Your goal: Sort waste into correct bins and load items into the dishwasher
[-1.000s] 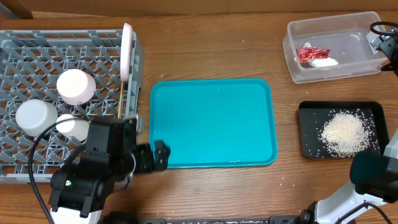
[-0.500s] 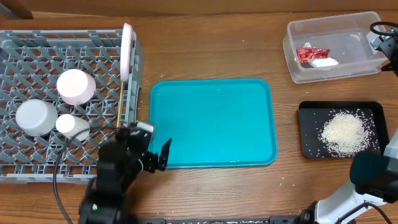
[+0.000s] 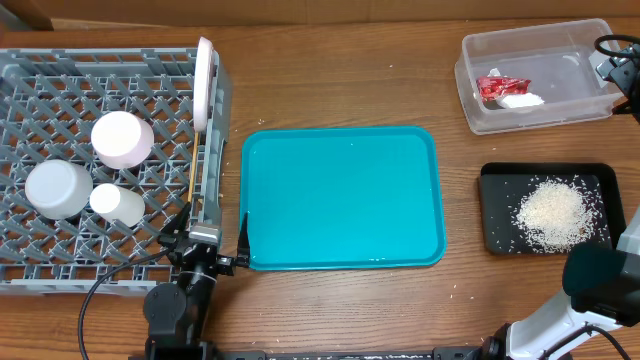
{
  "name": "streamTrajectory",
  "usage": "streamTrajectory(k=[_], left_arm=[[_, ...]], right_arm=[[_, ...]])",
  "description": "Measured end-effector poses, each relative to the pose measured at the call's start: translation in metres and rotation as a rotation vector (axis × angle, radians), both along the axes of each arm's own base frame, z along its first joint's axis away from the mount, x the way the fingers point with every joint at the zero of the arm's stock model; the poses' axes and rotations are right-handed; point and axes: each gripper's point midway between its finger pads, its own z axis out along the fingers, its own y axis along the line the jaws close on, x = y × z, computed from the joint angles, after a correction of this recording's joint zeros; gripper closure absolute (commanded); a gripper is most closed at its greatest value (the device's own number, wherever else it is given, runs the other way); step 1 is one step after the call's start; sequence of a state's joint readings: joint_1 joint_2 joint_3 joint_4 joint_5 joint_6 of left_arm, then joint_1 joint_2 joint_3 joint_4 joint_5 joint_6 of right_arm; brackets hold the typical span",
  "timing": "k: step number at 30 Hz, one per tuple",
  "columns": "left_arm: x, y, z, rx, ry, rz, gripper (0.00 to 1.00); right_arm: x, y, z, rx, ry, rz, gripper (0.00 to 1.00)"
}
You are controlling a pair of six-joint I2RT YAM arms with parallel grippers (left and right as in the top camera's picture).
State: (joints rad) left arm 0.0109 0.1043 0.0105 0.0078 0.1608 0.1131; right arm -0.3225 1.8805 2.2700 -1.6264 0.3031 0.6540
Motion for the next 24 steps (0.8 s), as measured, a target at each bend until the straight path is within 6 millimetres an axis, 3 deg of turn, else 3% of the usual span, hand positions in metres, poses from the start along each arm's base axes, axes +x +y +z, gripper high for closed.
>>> streamTrajectory(k=[13,24], left_arm=[[-0.004,0.024,0.001,-0.001,-0.01,0.113,0.0],[-0.004,0.035,-0.001,-0.187,0.01,0.192,0.0]], right_arm=[[0.0,0.0,0.0,0.0,0.0,0.0,0.0],[0.0,0.0,0.0,0.0,0.0,0.0,0.0]])
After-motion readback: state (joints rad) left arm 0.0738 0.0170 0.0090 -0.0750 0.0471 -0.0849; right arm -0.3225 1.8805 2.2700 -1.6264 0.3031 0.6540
